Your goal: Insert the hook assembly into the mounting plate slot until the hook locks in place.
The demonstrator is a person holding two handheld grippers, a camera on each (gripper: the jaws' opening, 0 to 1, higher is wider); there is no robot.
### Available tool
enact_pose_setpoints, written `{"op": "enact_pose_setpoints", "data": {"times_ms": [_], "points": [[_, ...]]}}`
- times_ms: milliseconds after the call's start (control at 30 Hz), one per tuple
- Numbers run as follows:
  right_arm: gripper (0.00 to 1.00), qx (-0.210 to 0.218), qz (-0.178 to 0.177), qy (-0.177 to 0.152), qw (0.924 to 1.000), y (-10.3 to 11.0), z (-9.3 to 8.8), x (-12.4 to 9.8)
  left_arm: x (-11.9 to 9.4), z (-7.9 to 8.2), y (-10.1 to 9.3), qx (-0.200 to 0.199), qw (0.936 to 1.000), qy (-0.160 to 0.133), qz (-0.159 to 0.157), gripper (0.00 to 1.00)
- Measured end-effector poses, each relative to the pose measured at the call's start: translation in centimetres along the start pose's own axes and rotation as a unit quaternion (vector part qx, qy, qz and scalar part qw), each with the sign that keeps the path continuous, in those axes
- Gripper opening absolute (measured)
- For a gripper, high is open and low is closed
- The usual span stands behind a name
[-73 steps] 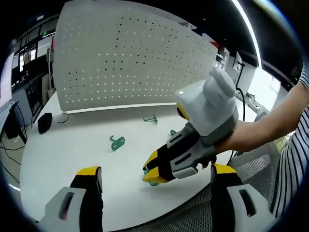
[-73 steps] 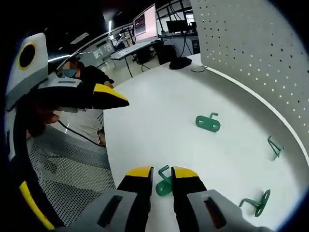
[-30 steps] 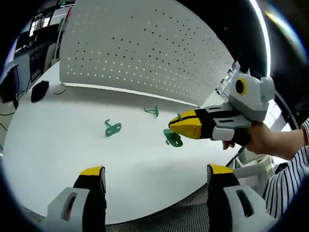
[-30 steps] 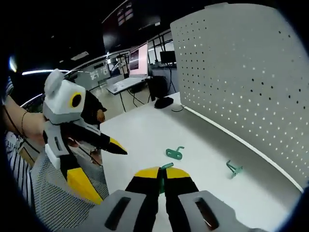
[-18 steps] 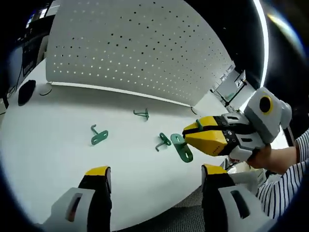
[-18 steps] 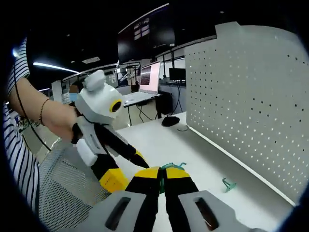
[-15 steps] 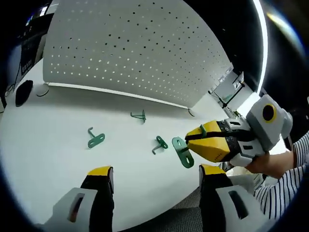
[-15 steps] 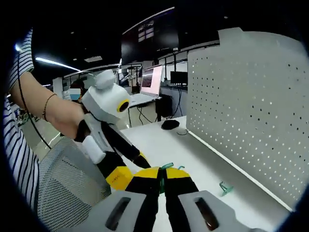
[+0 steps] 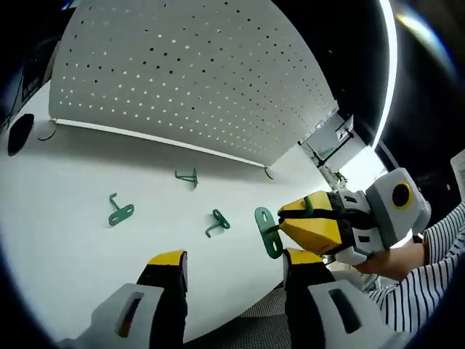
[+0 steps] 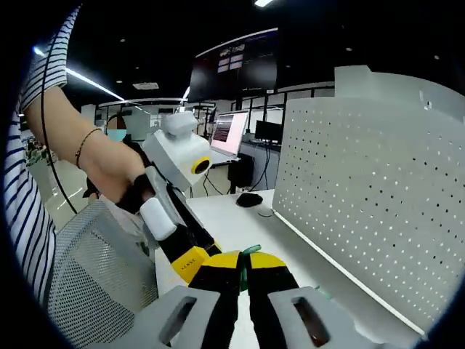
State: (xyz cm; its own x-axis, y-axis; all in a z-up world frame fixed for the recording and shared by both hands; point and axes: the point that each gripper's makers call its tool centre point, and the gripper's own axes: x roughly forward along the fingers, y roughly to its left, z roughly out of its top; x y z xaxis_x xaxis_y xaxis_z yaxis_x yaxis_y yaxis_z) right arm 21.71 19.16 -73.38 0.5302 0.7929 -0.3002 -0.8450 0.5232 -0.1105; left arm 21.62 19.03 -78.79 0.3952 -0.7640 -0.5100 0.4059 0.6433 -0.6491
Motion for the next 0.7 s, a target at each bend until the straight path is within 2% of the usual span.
{"op": "enact_pose_setpoints", "data": {"times_ms": [133, 367, 700], "points": [[0.0, 0.002, -0.006, -0.009, 0.9999, -0.2, 0.4, -0.3, 0.1, 0.1, -0.6, -0.004, 0.9999, 0.001, -0.015, 0.47], [0.0, 0.008, -0.005, -0.028, 0.9996, -0.4, 1.2, -0.8, 0.2, 0.5, -2.1, -0.014, 0.9981, -0.006, -0.059, 0.37], [0.0, 0.006, -0.004, -0.033, 0.9994, 0.0, 1.5, -1.3, 0.2, 0.2, -3.9, -0.053, 0.9901, -0.008, -0.13, 0.2]]}}
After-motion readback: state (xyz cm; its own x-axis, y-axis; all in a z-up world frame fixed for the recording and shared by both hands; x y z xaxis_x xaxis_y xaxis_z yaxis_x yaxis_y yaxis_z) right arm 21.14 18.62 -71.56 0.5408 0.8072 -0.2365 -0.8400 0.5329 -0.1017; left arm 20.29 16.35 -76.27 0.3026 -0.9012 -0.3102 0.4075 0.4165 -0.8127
